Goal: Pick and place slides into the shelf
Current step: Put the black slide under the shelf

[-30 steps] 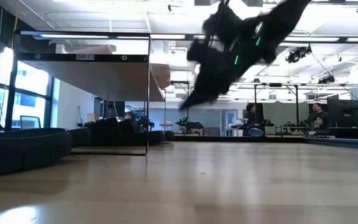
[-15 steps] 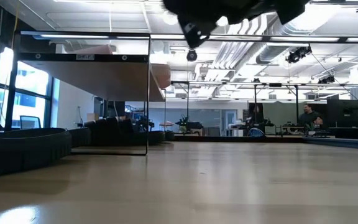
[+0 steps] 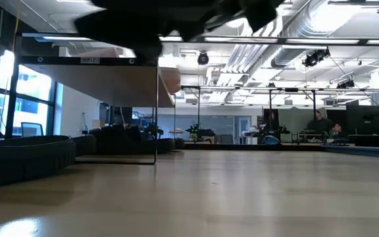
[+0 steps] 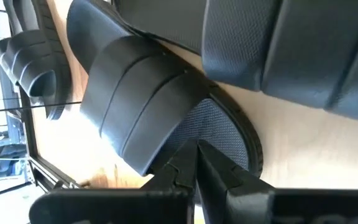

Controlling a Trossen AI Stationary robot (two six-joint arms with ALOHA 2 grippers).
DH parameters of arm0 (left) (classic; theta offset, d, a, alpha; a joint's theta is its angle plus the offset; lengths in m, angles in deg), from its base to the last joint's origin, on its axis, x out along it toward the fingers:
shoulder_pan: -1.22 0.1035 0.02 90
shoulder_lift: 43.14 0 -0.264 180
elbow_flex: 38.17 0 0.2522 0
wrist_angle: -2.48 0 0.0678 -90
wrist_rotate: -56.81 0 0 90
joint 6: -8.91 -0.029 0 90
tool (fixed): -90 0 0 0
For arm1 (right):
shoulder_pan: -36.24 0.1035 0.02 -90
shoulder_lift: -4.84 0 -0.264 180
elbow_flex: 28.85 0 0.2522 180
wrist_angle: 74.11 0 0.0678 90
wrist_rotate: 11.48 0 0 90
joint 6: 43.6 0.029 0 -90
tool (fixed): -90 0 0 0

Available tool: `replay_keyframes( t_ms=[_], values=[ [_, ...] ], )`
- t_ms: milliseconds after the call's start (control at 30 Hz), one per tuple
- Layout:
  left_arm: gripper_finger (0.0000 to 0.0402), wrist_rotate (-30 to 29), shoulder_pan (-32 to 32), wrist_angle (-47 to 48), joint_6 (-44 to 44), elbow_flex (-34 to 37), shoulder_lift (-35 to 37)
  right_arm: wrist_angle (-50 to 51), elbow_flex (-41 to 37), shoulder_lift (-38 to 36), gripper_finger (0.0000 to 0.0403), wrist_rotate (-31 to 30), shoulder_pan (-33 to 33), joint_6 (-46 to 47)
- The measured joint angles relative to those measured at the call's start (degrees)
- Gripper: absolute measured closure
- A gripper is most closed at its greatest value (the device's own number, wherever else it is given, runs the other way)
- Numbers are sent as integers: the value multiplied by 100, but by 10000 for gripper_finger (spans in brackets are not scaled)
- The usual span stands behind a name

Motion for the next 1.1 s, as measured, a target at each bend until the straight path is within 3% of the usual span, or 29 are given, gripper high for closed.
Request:
replay_keyframes(
  t_ms=[267, 467, 633, 867, 1100],
  values=[
    [402, -541, -165, -127, 371, -26, 194, 198, 685, 603, 253, 276, 30, 14],
    [402, -1550, -432, -863, 370, -80, 934, 183, 756, 709, 253, 315, 30, 43],
    [401, -1811, -446, -1618, -78, 14, 1579, -76, 754, 709, 253, 302, 30, -14],
    [401, -1929, -286, -3974, -1894, 1062, 2933, -304, 752, 723, 253, 514, 30, 91],
    [402, -1763, -298, -5553, -2222, 2858, 4539, -372, 751, 723, 253, 474, 30, 73]
  ],
)
